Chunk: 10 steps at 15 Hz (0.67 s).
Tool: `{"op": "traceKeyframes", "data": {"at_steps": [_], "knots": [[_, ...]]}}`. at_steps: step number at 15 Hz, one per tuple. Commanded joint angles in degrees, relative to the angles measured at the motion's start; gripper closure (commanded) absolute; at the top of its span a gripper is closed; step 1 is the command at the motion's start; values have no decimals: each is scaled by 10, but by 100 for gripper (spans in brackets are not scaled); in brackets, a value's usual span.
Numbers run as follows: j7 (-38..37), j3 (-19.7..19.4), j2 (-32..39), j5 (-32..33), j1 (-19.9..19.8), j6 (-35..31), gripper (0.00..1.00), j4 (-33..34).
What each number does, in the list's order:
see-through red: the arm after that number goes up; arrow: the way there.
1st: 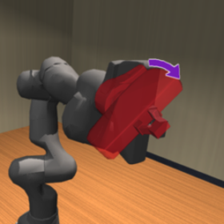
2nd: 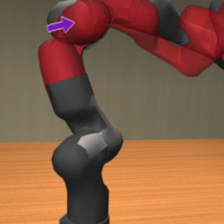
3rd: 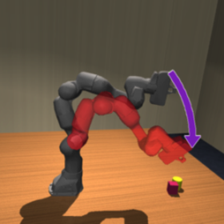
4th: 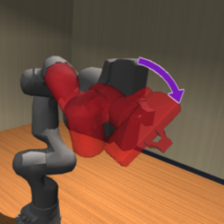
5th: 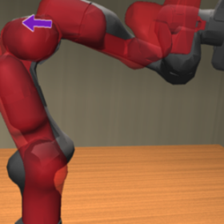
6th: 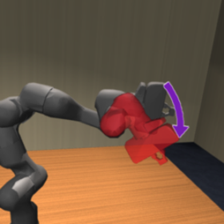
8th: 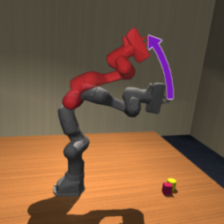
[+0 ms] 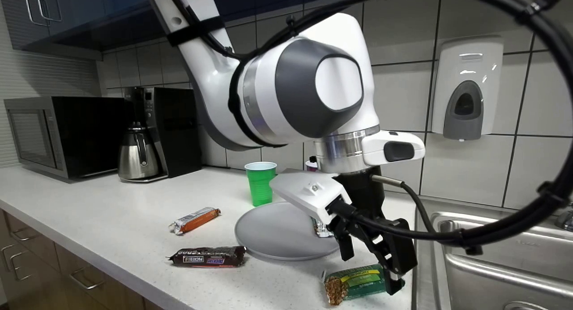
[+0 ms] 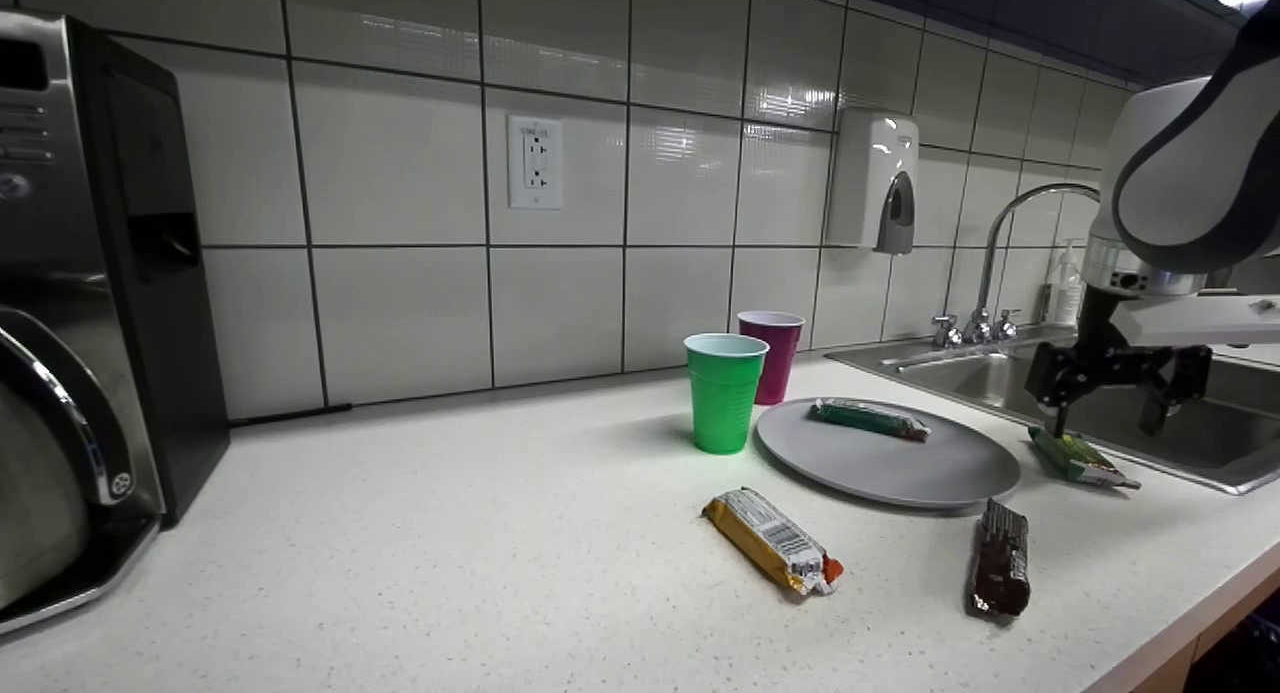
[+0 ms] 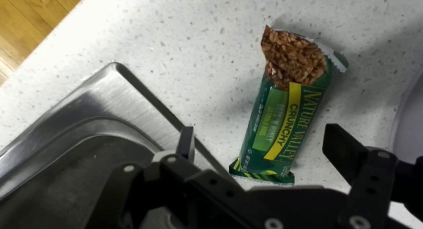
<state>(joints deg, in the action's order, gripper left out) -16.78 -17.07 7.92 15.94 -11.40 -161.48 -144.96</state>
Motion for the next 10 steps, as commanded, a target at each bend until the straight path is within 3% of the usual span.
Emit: {"op": "traceKeyframes", "data": {"at_steps": [1,10], "knots": [[26,-3,13,-13,0,-1,0,12],[11,-9,20,-7,10,0,0,11]]}}
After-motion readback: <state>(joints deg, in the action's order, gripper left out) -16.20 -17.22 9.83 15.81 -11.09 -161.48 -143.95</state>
